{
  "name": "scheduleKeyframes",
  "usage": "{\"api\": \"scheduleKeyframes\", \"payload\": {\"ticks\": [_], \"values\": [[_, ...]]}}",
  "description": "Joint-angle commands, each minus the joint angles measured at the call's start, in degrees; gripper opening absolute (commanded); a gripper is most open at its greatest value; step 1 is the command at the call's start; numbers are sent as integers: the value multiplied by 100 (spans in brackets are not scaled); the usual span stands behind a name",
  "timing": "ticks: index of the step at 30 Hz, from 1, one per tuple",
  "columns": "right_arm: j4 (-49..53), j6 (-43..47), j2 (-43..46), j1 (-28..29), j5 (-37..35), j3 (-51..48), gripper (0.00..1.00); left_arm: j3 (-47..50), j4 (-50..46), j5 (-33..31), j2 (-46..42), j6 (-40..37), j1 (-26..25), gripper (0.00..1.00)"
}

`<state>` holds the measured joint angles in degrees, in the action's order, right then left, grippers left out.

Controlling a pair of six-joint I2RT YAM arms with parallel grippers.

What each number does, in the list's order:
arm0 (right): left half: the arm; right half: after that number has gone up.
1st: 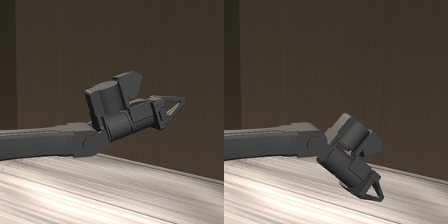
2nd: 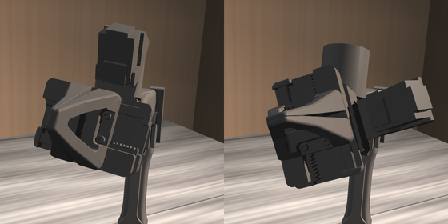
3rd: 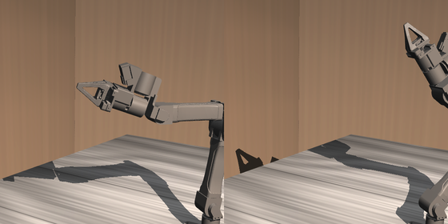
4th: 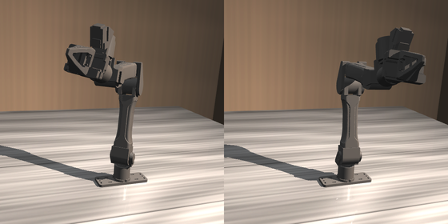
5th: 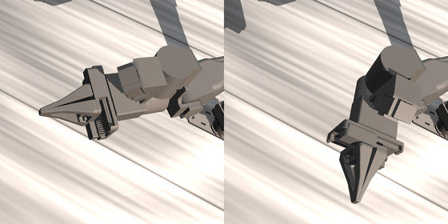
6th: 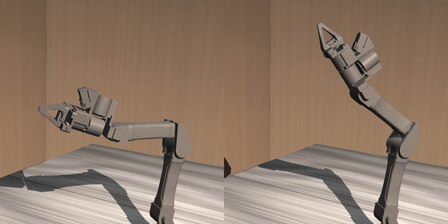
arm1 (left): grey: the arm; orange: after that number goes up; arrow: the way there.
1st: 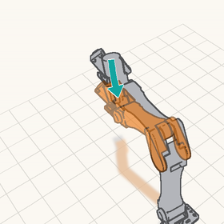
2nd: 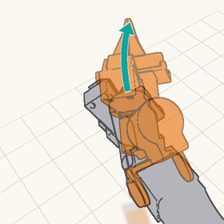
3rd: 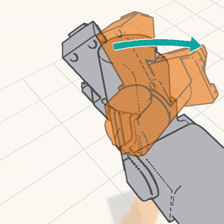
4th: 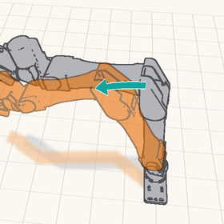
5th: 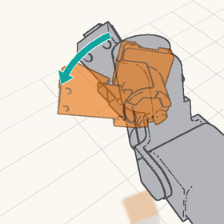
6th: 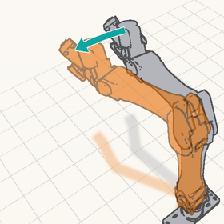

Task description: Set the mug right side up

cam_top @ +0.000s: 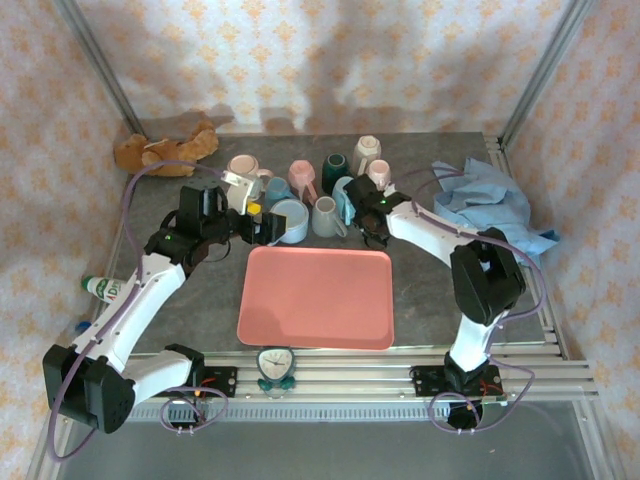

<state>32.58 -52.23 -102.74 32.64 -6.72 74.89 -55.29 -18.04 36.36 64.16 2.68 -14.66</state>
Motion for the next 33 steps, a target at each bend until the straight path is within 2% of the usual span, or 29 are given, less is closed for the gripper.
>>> {"api": "scheduleKeyframes", "payload": {"ticks": [1, 8, 18, 33], "values": [[88, 48, -254, 15, -394, 311, 39, -162, -275, 165, 8, -211, -56, 91], [288, -267, -629, 5, -538, 600, 44, -150, -192, 161, 45, -184, -55, 91], [398, -456, -796, -38, -772, 680, 36, -36, 140, 222, 43, 94, -55, 90], [445, -448, -1046, -85, -795, 784, 32, 18, 267, 282, 8, 189, -59, 89]]}}
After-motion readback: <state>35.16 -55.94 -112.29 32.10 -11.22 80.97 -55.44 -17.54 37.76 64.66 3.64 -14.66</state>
